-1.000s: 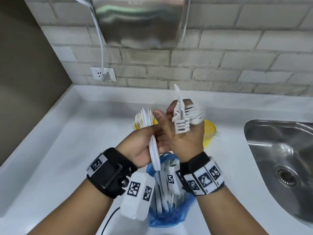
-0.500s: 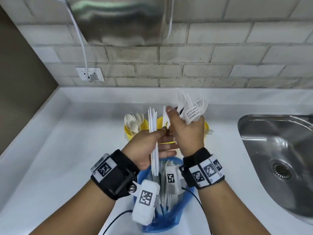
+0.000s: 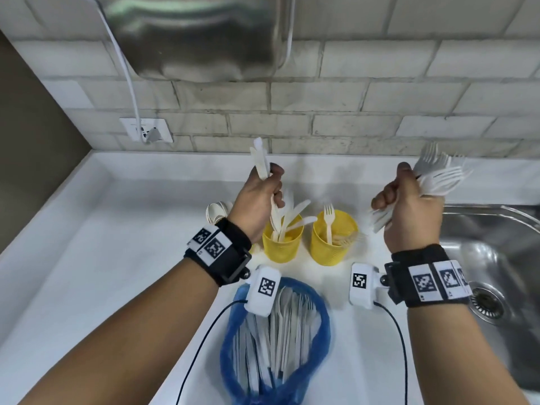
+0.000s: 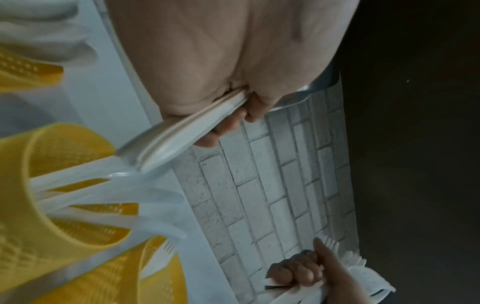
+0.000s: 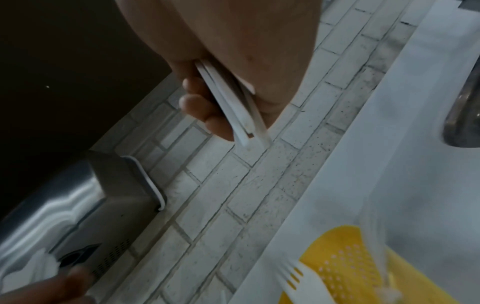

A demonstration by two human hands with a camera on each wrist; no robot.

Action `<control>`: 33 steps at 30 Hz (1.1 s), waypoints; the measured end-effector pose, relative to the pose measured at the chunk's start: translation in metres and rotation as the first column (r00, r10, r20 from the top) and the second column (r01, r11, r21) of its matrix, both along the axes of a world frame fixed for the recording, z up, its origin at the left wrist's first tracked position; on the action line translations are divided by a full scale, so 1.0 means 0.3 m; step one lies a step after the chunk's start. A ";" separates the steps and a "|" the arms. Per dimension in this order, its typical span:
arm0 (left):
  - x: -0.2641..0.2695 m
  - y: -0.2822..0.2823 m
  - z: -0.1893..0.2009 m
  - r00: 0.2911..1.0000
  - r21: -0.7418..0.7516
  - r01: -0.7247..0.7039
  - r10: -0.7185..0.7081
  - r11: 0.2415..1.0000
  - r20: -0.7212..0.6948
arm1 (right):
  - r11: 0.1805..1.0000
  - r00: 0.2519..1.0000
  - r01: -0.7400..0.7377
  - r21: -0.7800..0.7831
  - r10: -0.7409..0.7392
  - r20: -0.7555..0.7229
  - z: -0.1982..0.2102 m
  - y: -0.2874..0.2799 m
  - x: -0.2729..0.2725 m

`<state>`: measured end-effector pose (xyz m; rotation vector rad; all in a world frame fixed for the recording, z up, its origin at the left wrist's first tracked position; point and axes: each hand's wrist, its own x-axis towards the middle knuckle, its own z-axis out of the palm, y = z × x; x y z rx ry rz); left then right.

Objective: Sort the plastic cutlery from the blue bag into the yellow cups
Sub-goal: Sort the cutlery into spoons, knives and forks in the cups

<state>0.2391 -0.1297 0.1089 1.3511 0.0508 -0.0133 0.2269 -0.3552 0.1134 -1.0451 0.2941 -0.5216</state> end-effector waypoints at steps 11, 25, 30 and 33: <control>0.082 -0.044 -0.180 0.997 0.192 0.067 -0.061 0.979 -0.036 | 0.992 0.997 -0.070 -0.109 0.067 -0.032 -0.095 -0.002 0.067; 0.054 -0.007 -0.164 0.959 0.512 -0.137 -0.017 0.848 0.284 | 0.985 0.996 -0.093 -0.142 0.091 -0.025 -0.109 0.009 0.078; -0.058 -0.079 -0.082 0.792 0.752 -0.206 -0.344 0.627 0.504 | 0.978 0.981 -0.193 -0.082 0.191 -0.035 -0.135 -0.009 0.108; -0.096 -0.143 -0.111 0.802 0.989 -0.004 -0.590 0.148 0.091 | 0.959 0.961 -0.271 -0.080 0.264 -0.087 -0.170 0.003 0.141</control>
